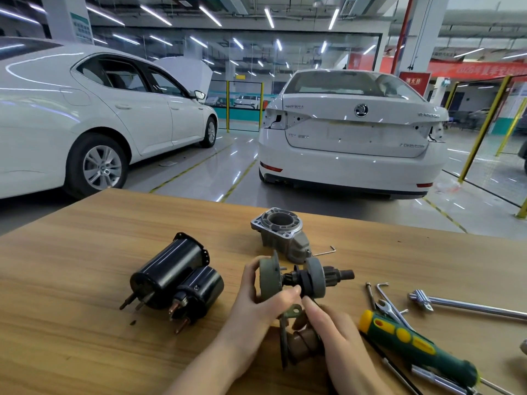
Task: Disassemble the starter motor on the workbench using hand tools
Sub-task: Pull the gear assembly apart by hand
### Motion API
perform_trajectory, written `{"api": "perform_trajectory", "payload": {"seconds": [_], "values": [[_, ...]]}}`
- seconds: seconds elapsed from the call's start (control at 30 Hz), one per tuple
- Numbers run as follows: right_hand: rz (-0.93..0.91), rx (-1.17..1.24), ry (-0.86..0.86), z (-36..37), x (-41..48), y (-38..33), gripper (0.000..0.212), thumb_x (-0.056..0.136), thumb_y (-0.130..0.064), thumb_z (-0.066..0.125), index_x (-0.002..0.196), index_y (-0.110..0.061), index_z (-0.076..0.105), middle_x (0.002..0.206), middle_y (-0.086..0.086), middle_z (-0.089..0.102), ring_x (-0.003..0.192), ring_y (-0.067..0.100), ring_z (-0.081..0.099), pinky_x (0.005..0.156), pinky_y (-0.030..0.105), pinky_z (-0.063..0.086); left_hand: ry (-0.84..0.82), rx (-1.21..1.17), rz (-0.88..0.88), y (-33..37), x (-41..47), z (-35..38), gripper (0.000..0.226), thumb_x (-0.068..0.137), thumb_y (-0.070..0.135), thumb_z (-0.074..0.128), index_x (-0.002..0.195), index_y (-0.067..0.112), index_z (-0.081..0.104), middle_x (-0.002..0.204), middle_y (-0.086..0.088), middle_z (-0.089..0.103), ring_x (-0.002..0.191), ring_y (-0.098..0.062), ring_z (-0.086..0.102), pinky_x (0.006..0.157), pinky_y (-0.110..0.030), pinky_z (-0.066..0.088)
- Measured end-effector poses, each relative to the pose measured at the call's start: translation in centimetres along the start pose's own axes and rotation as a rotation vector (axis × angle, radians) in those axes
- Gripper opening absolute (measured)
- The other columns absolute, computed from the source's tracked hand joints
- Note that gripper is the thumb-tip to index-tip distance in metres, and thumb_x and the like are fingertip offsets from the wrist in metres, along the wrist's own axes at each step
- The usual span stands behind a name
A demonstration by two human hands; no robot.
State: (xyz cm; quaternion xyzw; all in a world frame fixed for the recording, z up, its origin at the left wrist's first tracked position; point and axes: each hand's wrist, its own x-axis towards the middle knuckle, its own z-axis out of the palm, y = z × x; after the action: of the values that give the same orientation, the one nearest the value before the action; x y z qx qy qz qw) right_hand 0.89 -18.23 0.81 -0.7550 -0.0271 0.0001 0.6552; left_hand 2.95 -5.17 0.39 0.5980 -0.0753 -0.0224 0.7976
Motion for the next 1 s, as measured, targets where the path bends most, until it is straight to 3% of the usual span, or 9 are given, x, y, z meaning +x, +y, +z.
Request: {"api": "perform_trajectory", "payload": {"seconds": [0.1, 0.23, 0.33, 0.43, 0.5, 0.6, 0.67, 0.8, 1.0], "values": [[-0.1, 0.014, -0.009, -0.2, 0.2, 0.4, 0.045, 0.068, -0.076, 0.05, 0.071, -0.037, 0.073, 0.068, -0.007, 0.071, 0.067, 0.003, 0.065, 0.062, 0.021, 0.047, -0.06, 0.042, 0.086, 0.2, -0.1, 0.5, 0.055, 0.055, 0.034, 0.076, 0.104, 0.045, 0.053, 0.09, 0.005, 0.072, 0.086, -0.014, 0.07, 0.069, -0.022, 0.054], [-0.272, -0.011, 0.021, -0.3, -0.2, 0.6, 0.017, 0.082, -0.055, 0.055, 0.085, -0.047, 0.07, 0.079, -0.008, 0.072, 0.076, 0.003, 0.065, 0.066, 0.014, 0.048, -0.13, 0.062, 0.136, 0.9, -0.4, 0.5, 0.062, 0.056, 0.035, 0.079, 0.11, 0.048, 0.052, 0.099, 0.006, 0.07, 0.094, -0.015, 0.068, 0.072, -0.024, 0.054], [-0.37, -0.072, 0.062, -0.4, -0.4, 0.9, 0.016, 0.079, -0.041, 0.056, 0.084, -0.036, 0.071, 0.067, -0.003, 0.068, 0.063, 0.004, 0.061, 0.056, 0.012, 0.042, -0.106, 0.191, 0.163, 2.5, -0.8, 0.2, 0.077, 0.044, 0.069, 0.075, 0.114, 0.061, 0.043, 0.111, 0.015, 0.065, 0.105, -0.006, 0.062, 0.083, -0.025, 0.052], [-0.467, -0.202, 0.094, -0.2, -0.6, 1.0, 0.015, 0.075, -0.042, 0.058, 0.076, -0.03, 0.068, 0.063, -0.008, 0.065, 0.058, 0.001, 0.059, 0.053, 0.013, 0.04, 0.071, 0.559, 0.385, 5.6, -1.1, 0.4, 0.064, 0.047, 0.082, 0.058, 0.105, 0.072, 0.034, 0.112, 0.035, 0.051, 0.109, 0.017, 0.046, 0.09, -0.01, 0.039], [-0.509, -0.296, 0.119, -0.1, -0.6, 1.3, 0.011, 0.072, -0.047, 0.054, 0.074, -0.041, 0.063, 0.069, -0.014, 0.066, 0.064, -0.003, 0.061, 0.056, 0.013, 0.044, -0.061, 0.952, 0.482, 7.5, -1.1, 1.5, 0.069, 0.049, 0.083, 0.054, 0.112, 0.07, 0.027, 0.114, 0.041, 0.041, 0.112, 0.023, 0.033, 0.09, -0.003, 0.032], [-0.505, -0.369, 0.103, -0.3, -0.4, 1.5, 0.019, 0.067, -0.036, 0.056, 0.076, -0.052, 0.054, 0.075, -0.036, 0.062, 0.072, -0.014, 0.058, 0.061, 0.007, 0.043, -0.353, 1.457, 0.452, 7.8, -0.1, 3.3, 0.086, 0.052, 0.08, 0.057, 0.128, 0.053, 0.03, 0.118, 0.031, 0.043, 0.112, 0.01, 0.032, 0.098, -0.018, 0.029], [-0.467, -0.406, 0.07, -0.5, -0.3, 1.7, 0.029, 0.069, -0.029, 0.06, 0.078, -0.055, 0.051, 0.074, -0.045, 0.057, 0.075, -0.019, 0.056, 0.063, 0.003, 0.041, -0.387, 1.453, 0.391, 7.4, 0.8, 3.9, 0.075, 0.056, 0.069, 0.07, 0.121, 0.043, 0.045, 0.108, 0.022, 0.05, 0.102, 0.001, 0.043, 0.086, -0.019, 0.036], [-0.432, -0.43, 0.081, -0.4, -0.1, 1.9, 0.017, 0.079, -0.029, 0.067, 0.082, -0.044, 0.059, 0.066, -0.02, 0.063, 0.082, 0.001, 0.062, 0.066, 0.014, 0.047, -0.462, 1.349, 0.358, 7.2, 2.6, 3.3, 0.047, 0.063, 0.051, 0.078, 0.09, 0.016, 0.061, 0.086, 0.007, 0.056, 0.082, -0.007, 0.049, 0.071, -0.019, 0.04], [-0.419, -0.381, -0.005, 0.0, 0.2, 1.3, 0.015, 0.082, -0.029, 0.062, 0.095, -0.025, 0.068, 0.081, 0.001, 0.07, 0.083, 0.007, 0.063, 0.072, 0.023, 0.046, -0.444, 1.197, 0.278, 7.0, 3.3, 0.9, 0.02, 0.08, 0.033, 0.07, 0.079, 0.016, 0.059, 0.068, 0.014, 0.057, 0.066, 0.001, 0.052, 0.072, -0.023, 0.046]]}}
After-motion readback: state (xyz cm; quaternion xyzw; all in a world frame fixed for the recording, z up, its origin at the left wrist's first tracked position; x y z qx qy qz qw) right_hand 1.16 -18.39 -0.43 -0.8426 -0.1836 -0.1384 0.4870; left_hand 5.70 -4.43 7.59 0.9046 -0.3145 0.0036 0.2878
